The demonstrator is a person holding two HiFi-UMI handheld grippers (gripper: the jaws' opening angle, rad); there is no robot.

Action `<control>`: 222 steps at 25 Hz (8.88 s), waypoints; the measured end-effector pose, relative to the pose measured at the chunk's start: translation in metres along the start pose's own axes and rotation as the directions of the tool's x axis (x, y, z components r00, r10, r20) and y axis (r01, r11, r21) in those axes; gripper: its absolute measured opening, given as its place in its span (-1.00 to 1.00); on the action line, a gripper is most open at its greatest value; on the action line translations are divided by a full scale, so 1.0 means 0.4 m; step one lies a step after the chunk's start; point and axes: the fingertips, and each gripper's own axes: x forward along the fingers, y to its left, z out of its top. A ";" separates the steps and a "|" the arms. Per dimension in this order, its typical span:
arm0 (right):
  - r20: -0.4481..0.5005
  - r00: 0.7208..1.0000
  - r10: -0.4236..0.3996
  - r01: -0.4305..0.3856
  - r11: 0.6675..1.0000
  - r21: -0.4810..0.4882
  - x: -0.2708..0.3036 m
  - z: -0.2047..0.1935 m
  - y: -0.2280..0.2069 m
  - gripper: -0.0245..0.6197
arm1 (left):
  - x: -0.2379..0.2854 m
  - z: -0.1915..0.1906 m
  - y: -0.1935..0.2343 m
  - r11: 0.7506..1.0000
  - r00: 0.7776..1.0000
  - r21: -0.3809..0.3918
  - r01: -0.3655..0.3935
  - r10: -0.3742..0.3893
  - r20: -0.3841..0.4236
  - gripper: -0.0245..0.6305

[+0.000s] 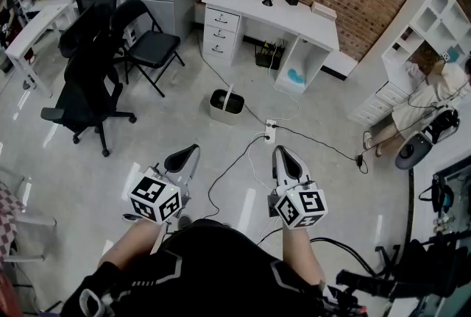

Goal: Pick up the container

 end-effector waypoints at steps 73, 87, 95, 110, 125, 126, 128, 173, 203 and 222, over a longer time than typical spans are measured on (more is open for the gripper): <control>-0.047 0.979 0.197 -0.197 0.980 0.020 0.597 -0.003 -0.342 -0.90 | 0.595 0.092 0.316 0.997 0.997 -0.023 -0.075 0.075 -0.023 -0.90; -0.050 0.979 0.199 -0.194 0.977 0.090 0.706 -0.033 -0.525 -0.90 | 0.762 0.079 0.346 0.991 0.985 0.012 -0.135 0.135 -0.104 -0.90; -0.078 0.977 0.200 -0.197 0.979 0.047 0.839 -0.027 -0.522 -0.90 | 0.866 0.082 0.449 0.996 0.993 -0.016 -0.082 0.081 -0.087 -0.90; -0.134 0.984 0.120 -0.117 0.993 0.028 1.231 -0.013 -0.493 -0.90 | 1.056 0.150 0.829 1.000 0.995 -0.019 0.003 -0.005 -0.097 -0.90; -0.255 0.967 0.003 0.010 0.999 0.050 1.470 -0.130 -0.548 -0.89 | 1.207 0.081 1.041 0.996 0.977 -0.056 0.069 -0.079 -0.197 -0.90; -0.267 0.964 0.008 0.005 0.999 0.048 1.483 -0.140 -0.559 -0.89 | 1.224 0.075 1.046 0.996 0.976 -0.059 0.068 -0.079 -0.202 -0.90; -0.298 0.954 0.019 -0.007 0.999 0.039 1.513 -0.179 -0.585 -0.88 | 1.259 0.046 1.054 0.996 0.973 -0.066 0.067 -0.080 -0.218 -0.90; -0.797 0.580 0.170 0.082 0.961 0.264 1.716 -1.441 -0.803 -0.37 | 1.552 -1.045 1.262 0.951 0.744 -0.219 -0.216 0.016 -0.668 -0.67; -0.892 0.445 0.083 0.195 0.963 0.186 1.806 -1.740 -0.823 -0.45 | 1.544 -1.245 1.273 0.936 0.737 -0.292 -0.197 -0.054 -0.673 -0.67; -0.922 0.381 0.059 0.113 0.988 0.110 1.705 -1.652 -0.799 -0.76 | 1.481 -1.111 1.243 0.932 0.782 -0.295 -0.211 -0.020 -0.623 -0.67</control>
